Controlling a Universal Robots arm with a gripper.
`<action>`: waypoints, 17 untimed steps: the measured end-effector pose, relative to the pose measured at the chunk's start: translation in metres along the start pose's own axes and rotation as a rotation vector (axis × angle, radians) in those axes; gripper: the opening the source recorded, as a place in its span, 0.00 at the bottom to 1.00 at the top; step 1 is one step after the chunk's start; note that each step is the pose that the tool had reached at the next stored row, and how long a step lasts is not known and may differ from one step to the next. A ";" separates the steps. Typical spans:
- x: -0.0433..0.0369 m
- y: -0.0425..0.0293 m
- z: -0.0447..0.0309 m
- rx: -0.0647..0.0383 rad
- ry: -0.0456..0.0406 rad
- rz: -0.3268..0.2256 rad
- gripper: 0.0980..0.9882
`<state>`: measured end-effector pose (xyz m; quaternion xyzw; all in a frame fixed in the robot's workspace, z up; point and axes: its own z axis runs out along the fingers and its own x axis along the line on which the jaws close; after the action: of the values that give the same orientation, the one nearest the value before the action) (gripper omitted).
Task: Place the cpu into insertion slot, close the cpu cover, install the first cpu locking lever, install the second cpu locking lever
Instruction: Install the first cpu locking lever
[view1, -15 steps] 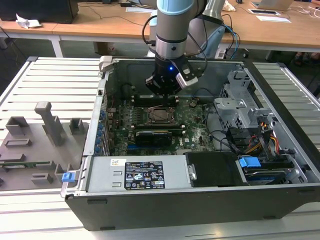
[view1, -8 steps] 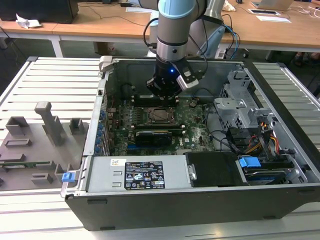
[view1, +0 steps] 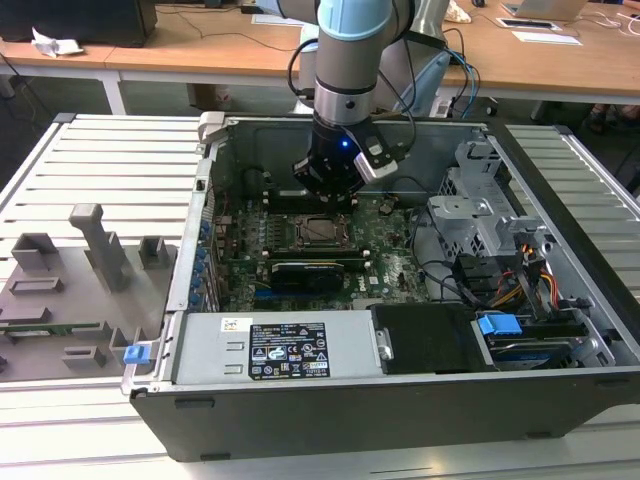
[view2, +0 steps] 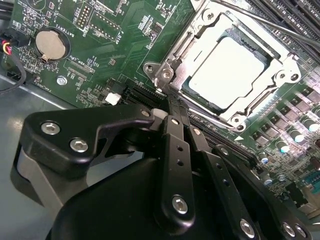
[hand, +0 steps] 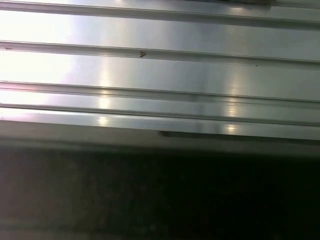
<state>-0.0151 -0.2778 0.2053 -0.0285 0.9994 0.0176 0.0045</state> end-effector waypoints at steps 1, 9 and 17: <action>0.0000 0.0000 0.0001 0.000 -0.0001 0.000 0.01; 0.0000 0.0008 0.0017 0.023 0.0012 0.000 0.01; 0.0000 0.0011 0.0037 0.024 0.0014 0.000 0.01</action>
<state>-0.0151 -0.2766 0.2016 -0.0284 0.9996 0.0054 0.0041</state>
